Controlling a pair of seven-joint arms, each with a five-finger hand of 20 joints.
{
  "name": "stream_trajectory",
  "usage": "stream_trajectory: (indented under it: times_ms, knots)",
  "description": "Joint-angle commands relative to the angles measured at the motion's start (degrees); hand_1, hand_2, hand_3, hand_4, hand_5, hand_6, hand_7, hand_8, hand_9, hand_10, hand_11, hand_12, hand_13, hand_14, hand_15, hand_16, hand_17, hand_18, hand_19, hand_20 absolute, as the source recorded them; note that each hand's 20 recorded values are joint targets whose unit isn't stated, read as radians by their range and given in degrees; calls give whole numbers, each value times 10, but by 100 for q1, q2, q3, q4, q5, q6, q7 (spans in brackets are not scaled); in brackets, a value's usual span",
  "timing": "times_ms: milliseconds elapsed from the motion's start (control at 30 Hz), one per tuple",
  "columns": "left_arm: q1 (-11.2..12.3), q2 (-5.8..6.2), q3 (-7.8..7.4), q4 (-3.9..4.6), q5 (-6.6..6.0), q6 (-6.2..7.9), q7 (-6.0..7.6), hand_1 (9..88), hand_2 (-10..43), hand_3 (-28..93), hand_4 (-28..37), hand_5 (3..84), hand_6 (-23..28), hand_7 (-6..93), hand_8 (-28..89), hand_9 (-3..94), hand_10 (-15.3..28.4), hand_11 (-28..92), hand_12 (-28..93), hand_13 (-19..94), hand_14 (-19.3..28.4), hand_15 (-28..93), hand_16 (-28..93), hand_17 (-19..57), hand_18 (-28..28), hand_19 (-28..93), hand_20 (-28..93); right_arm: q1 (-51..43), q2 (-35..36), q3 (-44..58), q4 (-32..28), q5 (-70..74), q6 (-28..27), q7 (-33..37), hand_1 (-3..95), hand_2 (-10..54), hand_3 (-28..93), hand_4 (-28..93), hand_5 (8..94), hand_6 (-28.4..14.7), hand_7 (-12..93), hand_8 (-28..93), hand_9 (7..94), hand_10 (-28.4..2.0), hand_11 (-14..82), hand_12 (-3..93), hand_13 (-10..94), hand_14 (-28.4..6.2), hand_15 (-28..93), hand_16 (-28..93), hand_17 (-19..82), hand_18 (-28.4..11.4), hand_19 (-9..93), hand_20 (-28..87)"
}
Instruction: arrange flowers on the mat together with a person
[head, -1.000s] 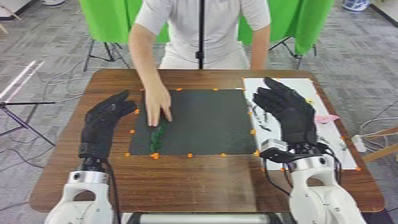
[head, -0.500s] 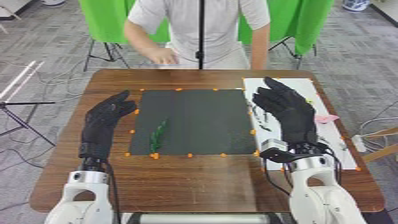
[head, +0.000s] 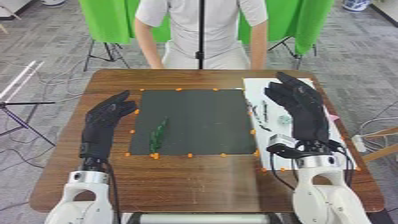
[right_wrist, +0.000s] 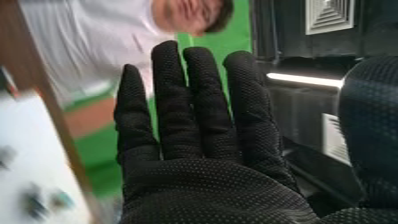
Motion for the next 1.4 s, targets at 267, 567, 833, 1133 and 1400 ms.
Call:
stream_trajectory:
  times_ms: [267,567,833,1133,1400]
  knots:
    - [148,-26,-82,-105,105,18,-243,286,-15,642,-192,485,55,148,-55,480,140,230,153,367,187,278,27,11,166,195,211,-648,782,2037,-651,-6173,295,1947,347,-95,653,-283,655,4,197,-91,729,-114,208,211,683,-100,224,283,261,-152,390,431]
    - [186,1492,571,-172,-849,1263,184,286,-14,639,-191,483,56,148,-53,478,140,230,153,365,188,279,27,10,166,196,211,-1039,1063,2545,-746,-7261,-1654,2813,438,-95,600,-283,723,18,198,-91,787,-106,260,248,734,-93,291,329,293,-148,438,468]
    - [249,1271,442,-187,-681,1087,63,288,-14,637,-190,481,56,147,-52,476,141,228,153,364,188,280,27,9,166,196,210,-1113,1139,2452,-397,-7366,-1872,3035,464,-95,556,-283,705,16,165,-88,780,-106,237,249,733,-92,294,345,292,-150,445,467]
    - [240,1004,320,-183,-493,856,-45,288,-15,637,-189,480,56,147,-52,476,140,229,153,363,189,281,26,7,167,199,210,-840,1269,2117,-28,-7272,-2239,3197,579,-95,284,-283,728,10,161,-83,806,-105,226,242,754,-94,305,355,300,-161,465,471]
    - [204,1829,728,-176,-1100,1545,340,288,-14,636,-189,480,56,148,-52,475,140,229,152,362,190,281,26,7,166,199,209,-607,1293,1844,243,-7294,-2377,3176,594,-95,184,-283,745,7,158,-84,817,-105,220,239,762,-97,316,358,302,-168,479,478]
